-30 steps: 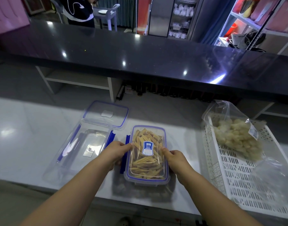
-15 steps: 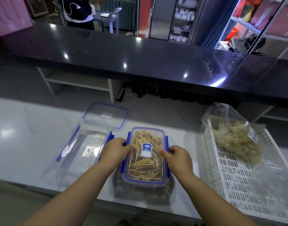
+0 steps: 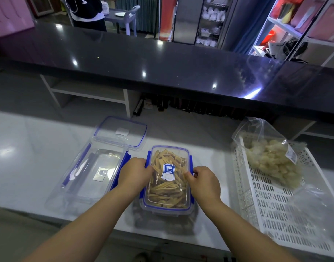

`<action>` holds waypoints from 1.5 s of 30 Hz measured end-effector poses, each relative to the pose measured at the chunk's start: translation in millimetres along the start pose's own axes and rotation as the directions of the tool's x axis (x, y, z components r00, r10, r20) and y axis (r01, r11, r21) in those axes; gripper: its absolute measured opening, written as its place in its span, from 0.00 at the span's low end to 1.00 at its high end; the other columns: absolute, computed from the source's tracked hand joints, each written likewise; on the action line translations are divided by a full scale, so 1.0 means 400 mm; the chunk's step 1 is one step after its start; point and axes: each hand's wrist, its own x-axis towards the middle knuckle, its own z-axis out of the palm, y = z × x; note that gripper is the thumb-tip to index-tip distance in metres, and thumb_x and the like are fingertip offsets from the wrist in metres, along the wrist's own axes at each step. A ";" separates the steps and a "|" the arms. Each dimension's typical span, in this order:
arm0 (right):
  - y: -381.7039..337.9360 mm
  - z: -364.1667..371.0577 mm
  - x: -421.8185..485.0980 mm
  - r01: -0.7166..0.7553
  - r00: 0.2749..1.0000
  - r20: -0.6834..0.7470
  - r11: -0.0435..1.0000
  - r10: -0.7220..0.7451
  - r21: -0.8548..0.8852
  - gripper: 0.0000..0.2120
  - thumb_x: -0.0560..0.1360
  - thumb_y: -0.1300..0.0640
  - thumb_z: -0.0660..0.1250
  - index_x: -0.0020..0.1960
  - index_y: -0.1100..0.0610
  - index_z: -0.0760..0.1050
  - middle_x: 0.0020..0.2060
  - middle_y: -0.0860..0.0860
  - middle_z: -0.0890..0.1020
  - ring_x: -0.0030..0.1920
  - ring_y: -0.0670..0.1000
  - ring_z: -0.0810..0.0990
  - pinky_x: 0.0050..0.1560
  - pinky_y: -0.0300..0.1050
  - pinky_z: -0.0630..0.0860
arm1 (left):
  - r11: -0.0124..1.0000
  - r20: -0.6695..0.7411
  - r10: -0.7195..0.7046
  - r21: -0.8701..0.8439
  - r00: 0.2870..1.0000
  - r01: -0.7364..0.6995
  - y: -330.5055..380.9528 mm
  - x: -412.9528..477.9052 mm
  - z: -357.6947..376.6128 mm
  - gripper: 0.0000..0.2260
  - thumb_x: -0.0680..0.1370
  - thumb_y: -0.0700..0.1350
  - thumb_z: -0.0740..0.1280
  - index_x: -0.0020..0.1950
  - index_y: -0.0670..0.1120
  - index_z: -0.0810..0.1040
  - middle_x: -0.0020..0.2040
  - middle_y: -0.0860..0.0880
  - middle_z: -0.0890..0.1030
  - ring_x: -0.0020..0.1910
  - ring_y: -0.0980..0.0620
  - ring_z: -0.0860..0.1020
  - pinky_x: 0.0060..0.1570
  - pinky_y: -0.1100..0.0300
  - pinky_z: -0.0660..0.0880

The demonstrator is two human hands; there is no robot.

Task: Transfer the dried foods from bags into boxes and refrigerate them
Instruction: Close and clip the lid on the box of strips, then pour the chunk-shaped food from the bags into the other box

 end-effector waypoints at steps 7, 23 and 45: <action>0.015 -0.016 -0.013 0.020 0.997 0.078 0.992 -0.030 0.123 0.18 0.75 0.43 0.63 0.58 0.54 0.76 0.52 0.49 0.81 0.42 0.46 0.78 0.39 0.36 0.74 | 0.949 0.034 0.001 -0.315 0.999 0.010 -0.026 -0.035 -0.005 0.14 0.77 0.47 0.65 0.61 0.45 0.77 0.54 0.48 0.82 0.46 0.54 0.78 0.42 0.64 0.73; 0.022 -0.026 -0.001 -0.070 0.996 0.075 0.952 0.050 0.299 0.15 0.75 0.47 0.67 0.60 0.52 0.76 0.39 0.40 0.78 0.41 0.45 0.80 0.38 0.35 0.77 | 0.936 0.151 0.058 -0.352 0.987 -0.001 0.022 0.028 -0.010 0.13 0.74 0.44 0.68 0.58 0.47 0.78 0.49 0.51 0.83 0.45 0.53 0.80 0.46 0.55 0.80; 0.057 -0.130 0.043 -0.114 0.971 -0.201 0.989 0.131 0.094 0.18 0.74 0.47 0.67 0.63 0.48 0.75 0.48 0.43 0.79 0.39 0.39 0.76 0.38 0.32 0.69 | 0.880 0.012 0.415 -0.258 0.910 -0.398 0.230 0.117 0.022 0.24 0.73 0.43 0.67 0.68 0.53 0.68 0.65 0.53 0.69 0.66 0.55 0.61 0.57 0.62 0.62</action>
